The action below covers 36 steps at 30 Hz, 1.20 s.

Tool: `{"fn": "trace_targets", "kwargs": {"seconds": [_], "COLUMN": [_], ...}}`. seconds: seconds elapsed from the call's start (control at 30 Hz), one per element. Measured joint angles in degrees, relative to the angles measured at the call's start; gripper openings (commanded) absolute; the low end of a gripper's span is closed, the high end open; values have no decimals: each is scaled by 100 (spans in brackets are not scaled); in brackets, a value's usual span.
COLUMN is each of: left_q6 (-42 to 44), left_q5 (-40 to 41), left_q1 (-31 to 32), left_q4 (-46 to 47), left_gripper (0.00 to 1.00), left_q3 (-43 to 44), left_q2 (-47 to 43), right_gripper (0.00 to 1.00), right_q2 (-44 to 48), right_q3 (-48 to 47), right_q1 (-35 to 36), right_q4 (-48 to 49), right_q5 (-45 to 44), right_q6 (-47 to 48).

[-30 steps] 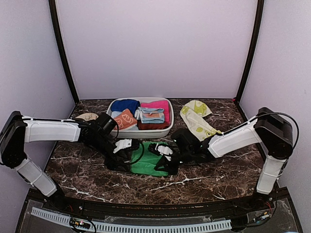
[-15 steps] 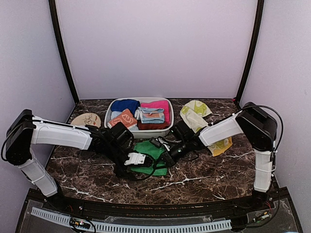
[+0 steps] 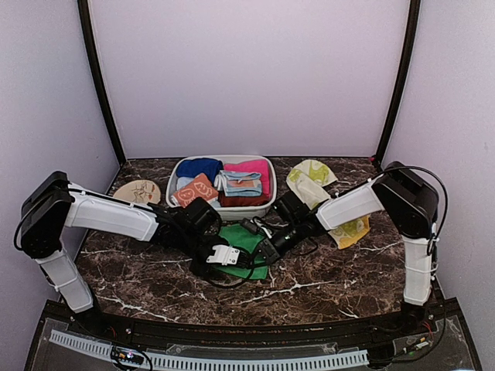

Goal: Roll the towels
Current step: Roll the towel at the center of the board.

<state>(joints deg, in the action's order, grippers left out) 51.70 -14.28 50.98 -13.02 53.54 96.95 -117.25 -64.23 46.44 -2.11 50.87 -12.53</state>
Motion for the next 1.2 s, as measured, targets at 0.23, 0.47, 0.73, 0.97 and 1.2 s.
{"fn": "trace_targets", "kwargs": {"seconds": [0.23,0.47,0.73,0.97,1.2], "left_q6": [188,140,-96,-446,-695], "left_q5": [374,538,35,-916,-1698], "left_q1": [20,26,-116,-306,-516], "left_q4": [431,796,96,-1298,-2205], "left_gripper": [33,0,0,0,0], "left_q3": [0,24,485,988,1436], "left_q2": [238,350,498,597,997], "right_gripper": [19,37,55,53,56], "right_q2": [-15,516,2343,4076,4109], "right_q3": [-17,378,1781,2992,2695], "right_q1": [-76,-160,-291,741,2787], "right_q4": [0,46,433,1008,658], "right_q5": [111,-289,-2059,-3475,-5289], "right_q6": [-125,-37,341,1447,2741]}}
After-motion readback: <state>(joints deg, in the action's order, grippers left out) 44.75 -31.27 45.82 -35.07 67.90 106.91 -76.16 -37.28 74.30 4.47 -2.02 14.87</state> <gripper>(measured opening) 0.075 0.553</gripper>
